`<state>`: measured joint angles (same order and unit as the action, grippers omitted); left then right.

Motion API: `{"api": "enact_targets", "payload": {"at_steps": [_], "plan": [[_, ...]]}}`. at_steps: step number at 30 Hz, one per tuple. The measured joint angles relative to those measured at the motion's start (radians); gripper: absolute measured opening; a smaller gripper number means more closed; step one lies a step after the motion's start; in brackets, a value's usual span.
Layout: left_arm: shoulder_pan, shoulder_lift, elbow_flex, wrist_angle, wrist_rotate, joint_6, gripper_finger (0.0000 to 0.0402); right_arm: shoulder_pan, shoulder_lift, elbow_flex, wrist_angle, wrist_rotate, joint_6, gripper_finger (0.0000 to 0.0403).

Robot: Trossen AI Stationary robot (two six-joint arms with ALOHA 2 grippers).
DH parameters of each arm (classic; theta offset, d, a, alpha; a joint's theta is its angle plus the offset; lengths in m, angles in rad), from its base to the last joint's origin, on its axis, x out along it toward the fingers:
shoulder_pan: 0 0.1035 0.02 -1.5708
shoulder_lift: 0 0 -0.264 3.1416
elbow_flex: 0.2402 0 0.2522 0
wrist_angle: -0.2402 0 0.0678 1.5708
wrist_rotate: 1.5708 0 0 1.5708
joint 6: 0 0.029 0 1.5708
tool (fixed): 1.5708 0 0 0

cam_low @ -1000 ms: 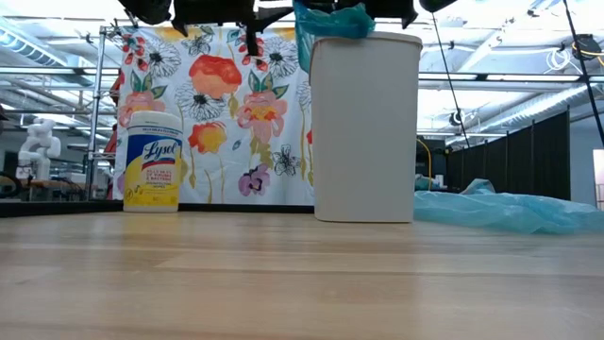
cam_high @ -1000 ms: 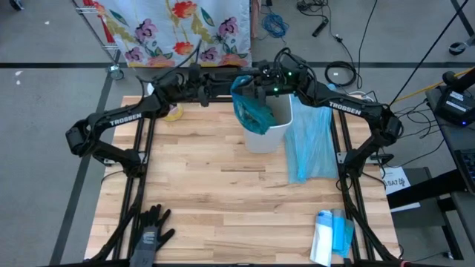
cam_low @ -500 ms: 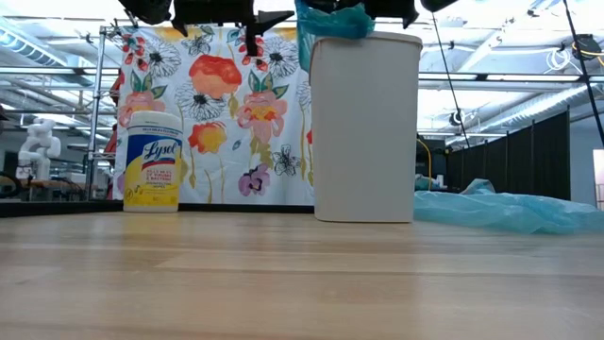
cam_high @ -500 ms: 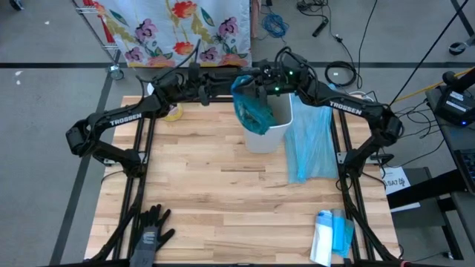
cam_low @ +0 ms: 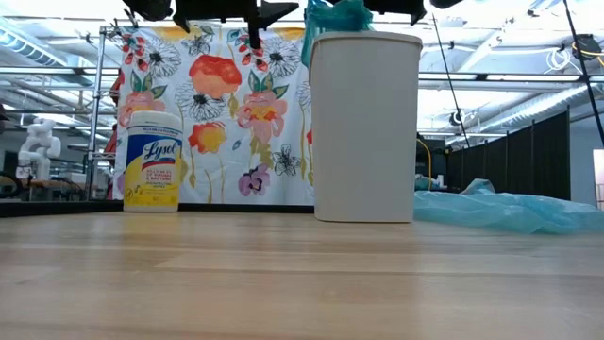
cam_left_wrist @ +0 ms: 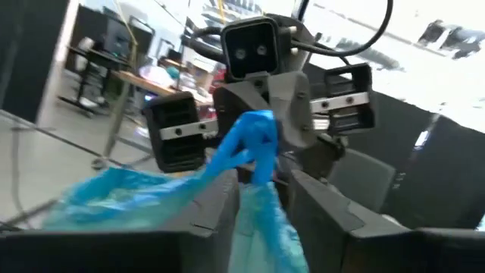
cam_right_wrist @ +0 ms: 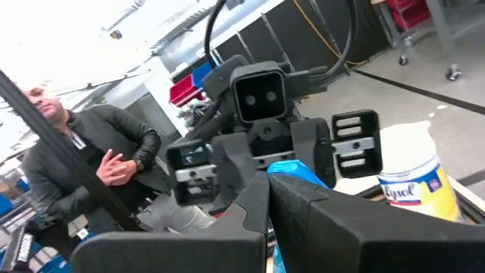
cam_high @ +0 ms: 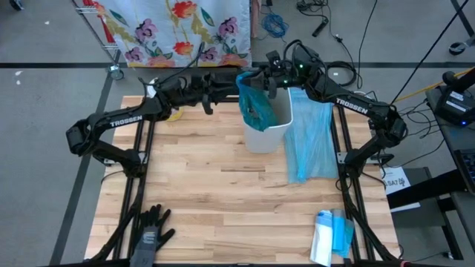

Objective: Place trash/remove bag and relplace
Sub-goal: Remove the trash bag from the trash bin

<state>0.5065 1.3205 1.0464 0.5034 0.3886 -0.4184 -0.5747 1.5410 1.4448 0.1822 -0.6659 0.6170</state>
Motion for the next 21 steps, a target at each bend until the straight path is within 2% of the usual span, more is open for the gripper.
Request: {"api": "enact_targets", "payload": {"at_steps": [6,15,21], "plan": [[-0.004,0.0,0.0,0.0,-0.033,0.063,0.0013,-0.001,0.0,0.0,0.036,-0.025,0.026,0.0],[-0.004,0.007,0.001,0.02,-0.049,0.065,0.0003,0.0,0.0,0.0,0.039,-0.025,0.034,0.0],[-0.016,0.089,0.087,0.012,-0.014,0.058,0.0001,0.0,0.0,0.0,0.039,-0.04,0.034,0.0]]}}
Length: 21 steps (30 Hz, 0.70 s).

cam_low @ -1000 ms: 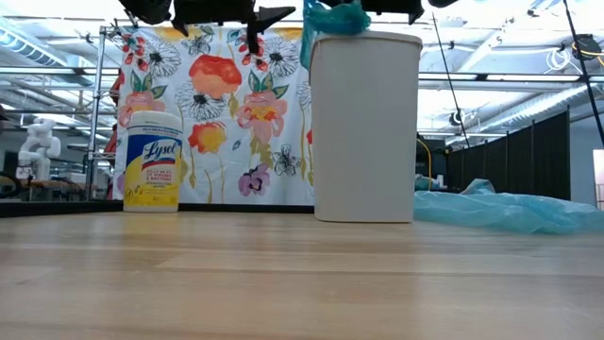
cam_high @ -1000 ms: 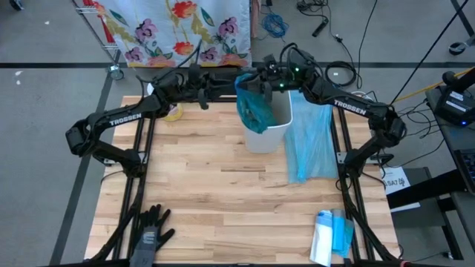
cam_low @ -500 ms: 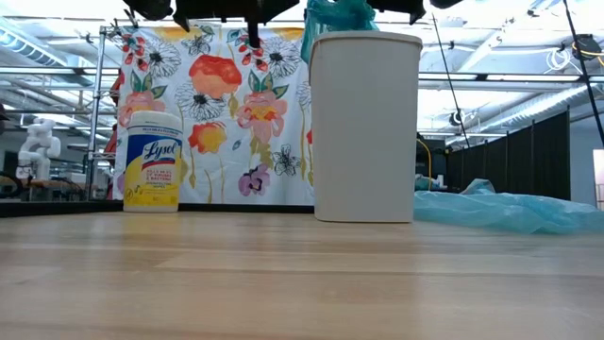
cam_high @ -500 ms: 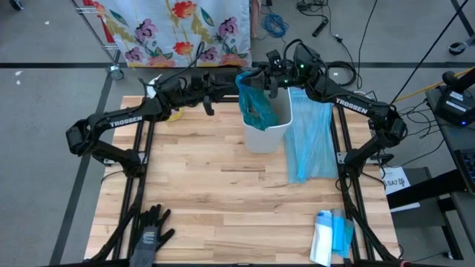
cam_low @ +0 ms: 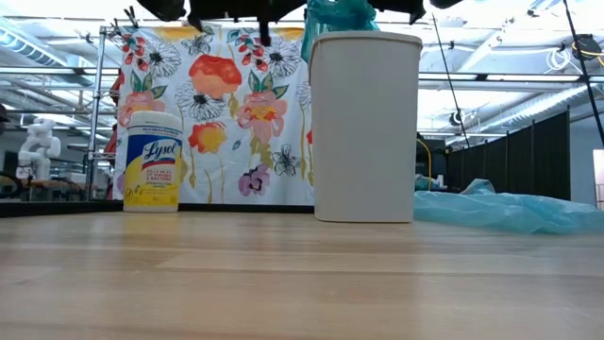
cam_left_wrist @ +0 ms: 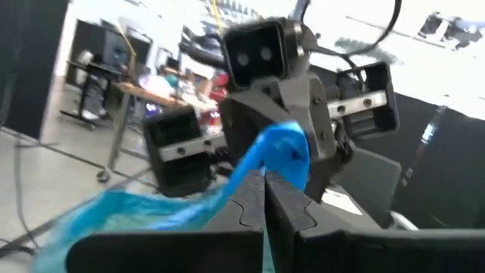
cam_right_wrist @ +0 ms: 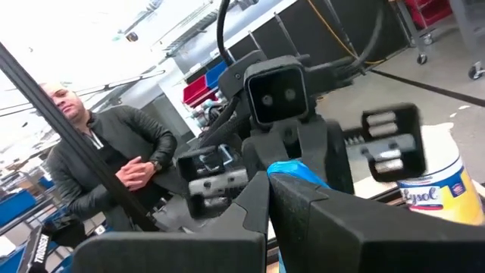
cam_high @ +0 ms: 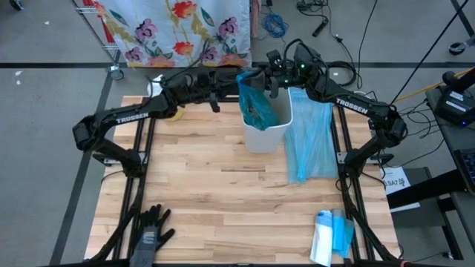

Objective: Place trash/remove bag and relplace
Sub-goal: Remove the trash bag from the trash bin

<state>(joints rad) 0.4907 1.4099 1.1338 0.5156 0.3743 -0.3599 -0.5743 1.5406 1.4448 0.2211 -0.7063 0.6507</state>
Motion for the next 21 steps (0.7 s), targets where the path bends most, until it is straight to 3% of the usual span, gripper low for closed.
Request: {"api": "enact_targets", "payload": {"at_steps": [21], "plan": [[-0.053,0.175,0.186,-0.036,0.145,-0.001,0.0,-0.015,0.0,0.003,0.013,-0.035,0.003,0.0]]}}
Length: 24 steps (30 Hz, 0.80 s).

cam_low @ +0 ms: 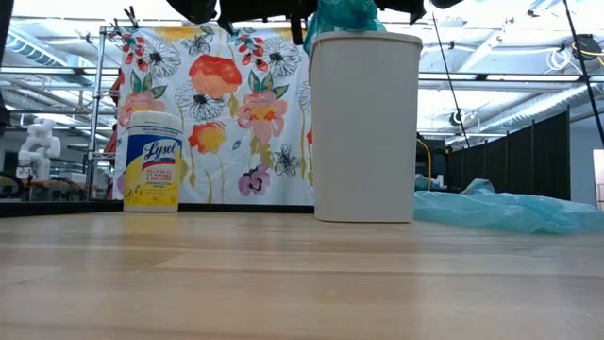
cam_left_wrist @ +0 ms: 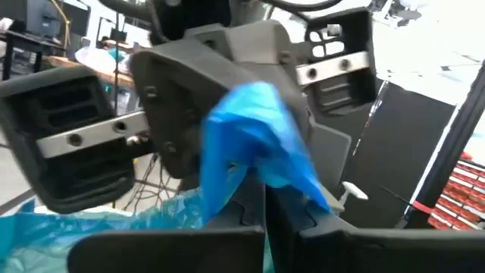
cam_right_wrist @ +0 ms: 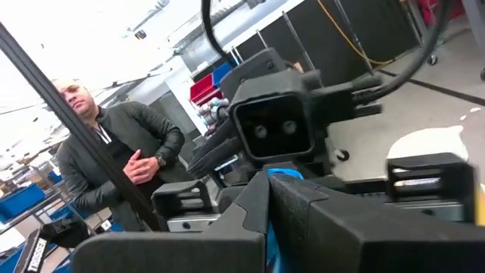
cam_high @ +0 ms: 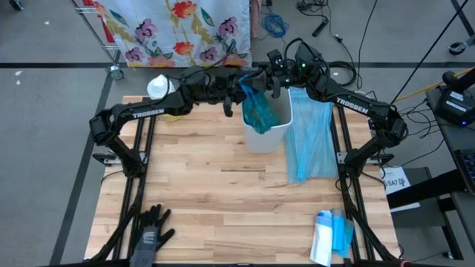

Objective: Place trash/remove bag and relplace
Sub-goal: Remove the trash bag from the trash bin

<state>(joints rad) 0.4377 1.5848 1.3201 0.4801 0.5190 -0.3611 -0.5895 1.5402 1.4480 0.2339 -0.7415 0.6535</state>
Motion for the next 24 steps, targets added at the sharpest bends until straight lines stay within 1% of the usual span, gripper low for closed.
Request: {"api": "enact_targets", "payload": {"at_steps": [9,17,24], "plan": [[-0.002,-0.007,0.004,0.003,0.029,-0.019,0.0,-0.026,0.0,0.049,-0.013,-0.025,0.004,0.0],[0.012,-0.007,0.004,0.008,0.032,-0.024,0.0,-0.025,0.001,0.049,-0.147,-0.025,-0.069,0.0],[0.02,-0.01,0.004,0.011,0.055,-0.025,0.0,-0.025,0.001,0.049,-0.131,-0.02,-0.075,0.0]]}}
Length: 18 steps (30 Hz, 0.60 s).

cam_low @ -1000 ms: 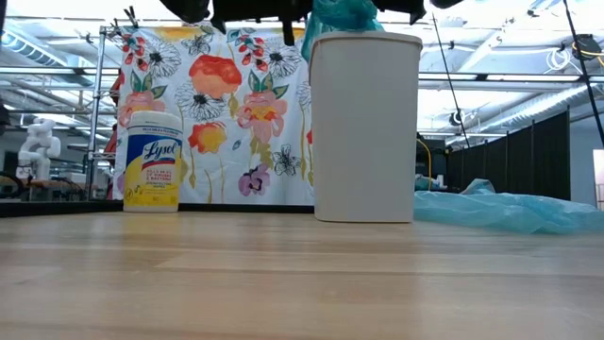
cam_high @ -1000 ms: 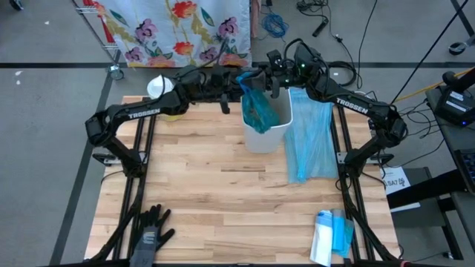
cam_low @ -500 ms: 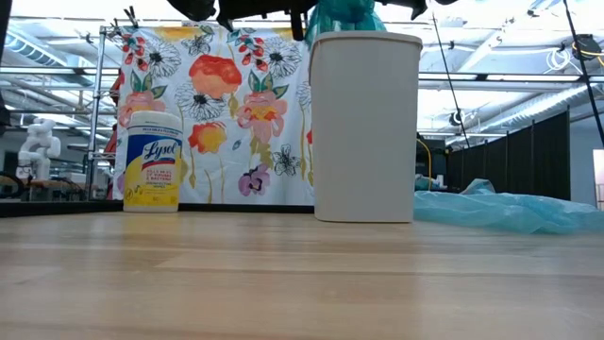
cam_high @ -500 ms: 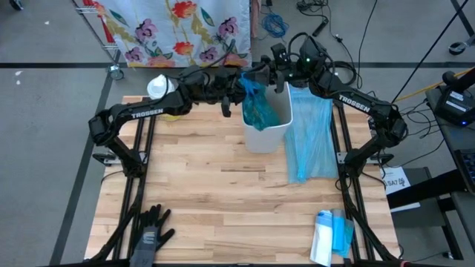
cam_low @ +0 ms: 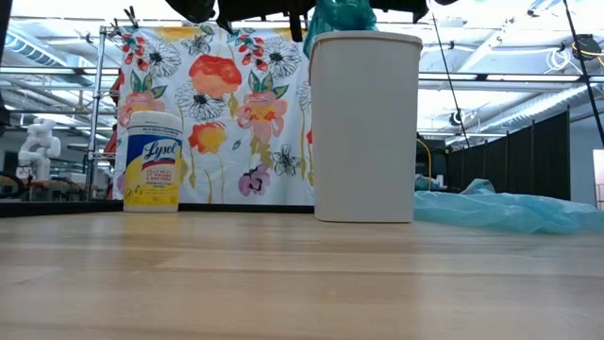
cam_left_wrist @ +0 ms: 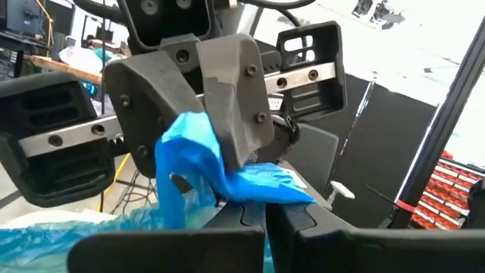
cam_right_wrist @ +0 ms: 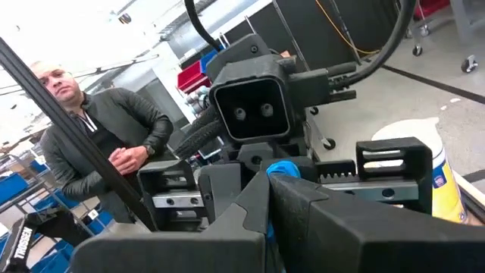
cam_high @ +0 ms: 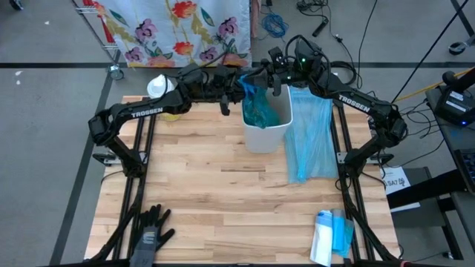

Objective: Place trash/remove bag and relplace
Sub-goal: Remove the trash bag from the trash bin

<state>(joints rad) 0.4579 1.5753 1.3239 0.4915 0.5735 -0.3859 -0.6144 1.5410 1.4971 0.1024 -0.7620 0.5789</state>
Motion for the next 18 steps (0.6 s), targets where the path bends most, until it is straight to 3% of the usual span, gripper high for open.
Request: {"api": "enact_targets", "payload": {"at_steps": [18], "plan": [[-0.01,0.041,0.024,-0.051,-0.04,0.029,0.0,0.001,0.001,0.0,0.313,0.014,0.136,0.0]]}}
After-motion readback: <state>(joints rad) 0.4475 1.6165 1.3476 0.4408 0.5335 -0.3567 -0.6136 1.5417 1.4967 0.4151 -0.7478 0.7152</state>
